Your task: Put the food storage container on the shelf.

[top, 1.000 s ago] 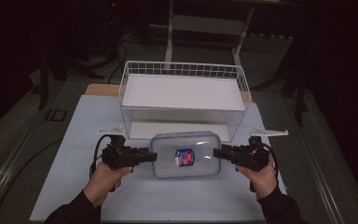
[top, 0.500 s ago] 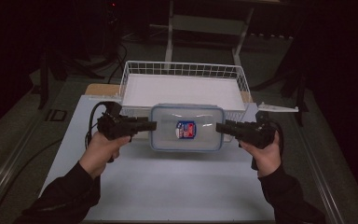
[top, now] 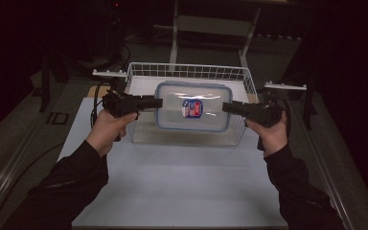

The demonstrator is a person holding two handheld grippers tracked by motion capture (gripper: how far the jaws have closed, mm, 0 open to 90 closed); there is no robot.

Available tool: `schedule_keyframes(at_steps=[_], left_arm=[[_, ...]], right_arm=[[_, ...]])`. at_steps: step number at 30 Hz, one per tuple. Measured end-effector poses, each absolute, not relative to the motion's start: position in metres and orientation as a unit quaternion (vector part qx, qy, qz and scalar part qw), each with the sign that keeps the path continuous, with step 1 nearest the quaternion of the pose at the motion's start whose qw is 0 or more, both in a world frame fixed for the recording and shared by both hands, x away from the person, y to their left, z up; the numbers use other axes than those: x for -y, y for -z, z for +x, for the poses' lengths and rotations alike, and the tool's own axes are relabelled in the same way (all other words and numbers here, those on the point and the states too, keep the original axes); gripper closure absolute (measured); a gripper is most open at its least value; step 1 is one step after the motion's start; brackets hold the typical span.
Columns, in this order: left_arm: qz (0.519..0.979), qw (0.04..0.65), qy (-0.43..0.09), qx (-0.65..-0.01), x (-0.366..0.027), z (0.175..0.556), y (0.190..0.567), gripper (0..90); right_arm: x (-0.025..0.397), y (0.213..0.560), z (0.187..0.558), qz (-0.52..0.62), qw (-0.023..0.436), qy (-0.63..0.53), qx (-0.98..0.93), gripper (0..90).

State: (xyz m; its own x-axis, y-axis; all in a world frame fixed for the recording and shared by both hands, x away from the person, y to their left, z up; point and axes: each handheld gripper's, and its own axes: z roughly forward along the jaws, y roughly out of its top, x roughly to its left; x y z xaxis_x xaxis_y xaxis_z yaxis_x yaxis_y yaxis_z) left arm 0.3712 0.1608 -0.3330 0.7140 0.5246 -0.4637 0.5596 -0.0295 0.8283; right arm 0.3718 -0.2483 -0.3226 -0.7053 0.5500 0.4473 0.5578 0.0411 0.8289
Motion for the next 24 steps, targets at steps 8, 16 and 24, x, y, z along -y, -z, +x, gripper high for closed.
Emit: schedule_keyframes(at_steps=[8, 16, 24], left_arm=[[0.707, 0.589, 0.009, -0.391, -0.16, 0.389, 0.333, 55.4], [0.704, 0.588, 0.013, -0.398, -0.16, 0.406, 0.323, 55.5], [0.693, 0.594, 0.033, -0.408, -0.162, 0.42, 0.326, 55.3]], right_arm=[[0.246, 0.322, 0.395, -0.402, 0.008, 0.569, 0.717, 54.7], [0.246, 0.316, 0.416, -0.415, 0.021, 0.578, 0.702, 54.0], [0.244, 0.31, 0.428, -0.436, 0.025, 0.563, 0.701, 53.0]])
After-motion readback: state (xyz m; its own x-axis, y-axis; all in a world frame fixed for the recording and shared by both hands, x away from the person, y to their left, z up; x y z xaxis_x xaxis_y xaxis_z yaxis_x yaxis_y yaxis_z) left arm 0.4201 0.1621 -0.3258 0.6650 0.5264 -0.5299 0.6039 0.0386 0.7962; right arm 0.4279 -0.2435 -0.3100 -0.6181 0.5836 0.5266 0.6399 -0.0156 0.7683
